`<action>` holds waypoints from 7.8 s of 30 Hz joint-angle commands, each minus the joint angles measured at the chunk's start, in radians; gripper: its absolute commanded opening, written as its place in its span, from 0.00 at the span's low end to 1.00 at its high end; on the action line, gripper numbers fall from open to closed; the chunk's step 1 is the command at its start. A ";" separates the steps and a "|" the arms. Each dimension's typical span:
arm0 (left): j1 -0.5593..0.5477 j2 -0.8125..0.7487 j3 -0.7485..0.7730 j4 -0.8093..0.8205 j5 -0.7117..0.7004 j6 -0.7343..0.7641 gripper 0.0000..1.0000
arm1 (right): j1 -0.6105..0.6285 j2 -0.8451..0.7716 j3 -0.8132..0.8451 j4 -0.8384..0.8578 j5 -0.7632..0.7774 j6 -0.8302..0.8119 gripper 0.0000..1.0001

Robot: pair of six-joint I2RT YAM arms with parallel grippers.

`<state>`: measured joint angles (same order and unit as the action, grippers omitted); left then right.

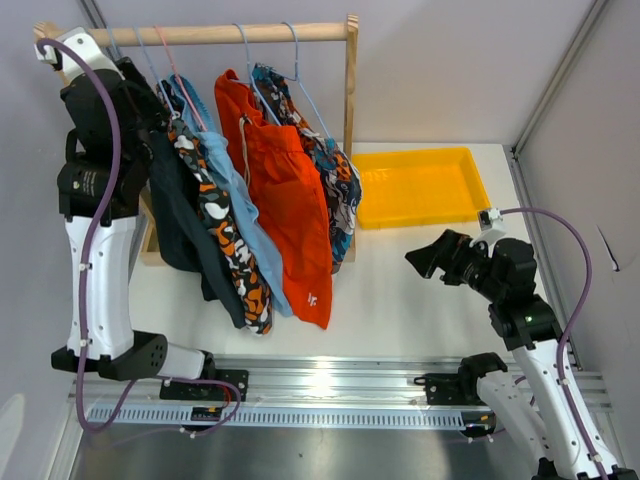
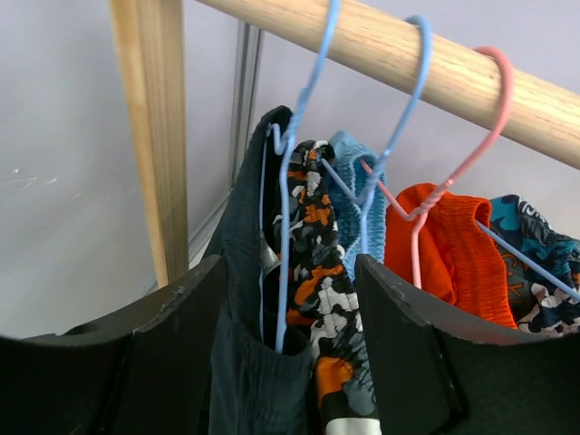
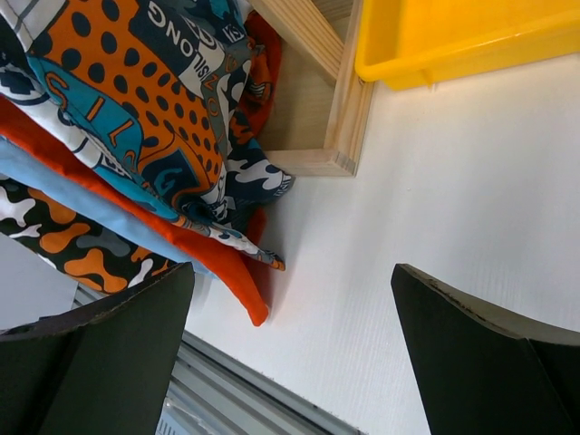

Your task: Remove the shorts from the hanger

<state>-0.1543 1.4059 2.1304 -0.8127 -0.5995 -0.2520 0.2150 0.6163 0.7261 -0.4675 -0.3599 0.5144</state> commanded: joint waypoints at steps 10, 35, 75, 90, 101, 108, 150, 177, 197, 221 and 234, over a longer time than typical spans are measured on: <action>0.076 -0.058 -0.055 0.013 0.072 -0.020 0.62 | 0.006 -0.013 0.053 -0.042 -0.013 -0.019 0.99; 0.151 0.110 -0.006 0.033 0.132 -0.035 0.58 | 0.006 -0.064 0.024 -0.082 0.007 -0.031 0.99; -0.042 -0.131 0.076 0.072 0.038 0.066 0.00 | 0.454 0.413 0.798 -0.011 0.107 -0.180 0.99; -0.047 -0.239 -0.081 0.038 0.046 0.056 0.00 | 1.239 1.128 1.487 -0.016 0.667 -0.323 0.99; -0.048 -0.254 -0.081 0.011 0.081 0.027 0.00 | 1.273 1.358 1.688 0.001 0.731 -0.295 0.99; -0.045 -0.268 -0.069 -0.009 0.127 -0.009 0.00 | 1.265 1.461 1.684 0.094 0.769 -0.289 0.87; -0.045 -0.548 -0.239 -0.356 0.427 -0.260 0.00 | 1.290 1.246 1.252 0.197 0.937 -0.332 0.00; -0.045 -0.811 -0.667 -0.628 0.852 -0.452 0.00 | 1.184 0.678 0.691 0.166 1.092 -0.258 0.00; -0.050 -0.759 -0.529 -0.612 0.325 -0.340 0.00 | 1.152 0.135 0.650 -0.270 1.335 -0.123 0.00; -0.048 -0.682 -0.751 -0.157 0.158 -0.221 0.00 | 0.115 0.962 1.717 -0.103 0.503 -0.485 0.00; -0.048 -0.688 -0.836 -0.092 0.148 -0.201 0.00 | -0.012 1.117 1.387 0.133 0.371 -0.366 0.00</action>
<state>-0.2008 0.7216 1.3022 -0.9737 -0.4393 -0.4686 0.2028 1.7481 2.2772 -0.4664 0.0525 0.1089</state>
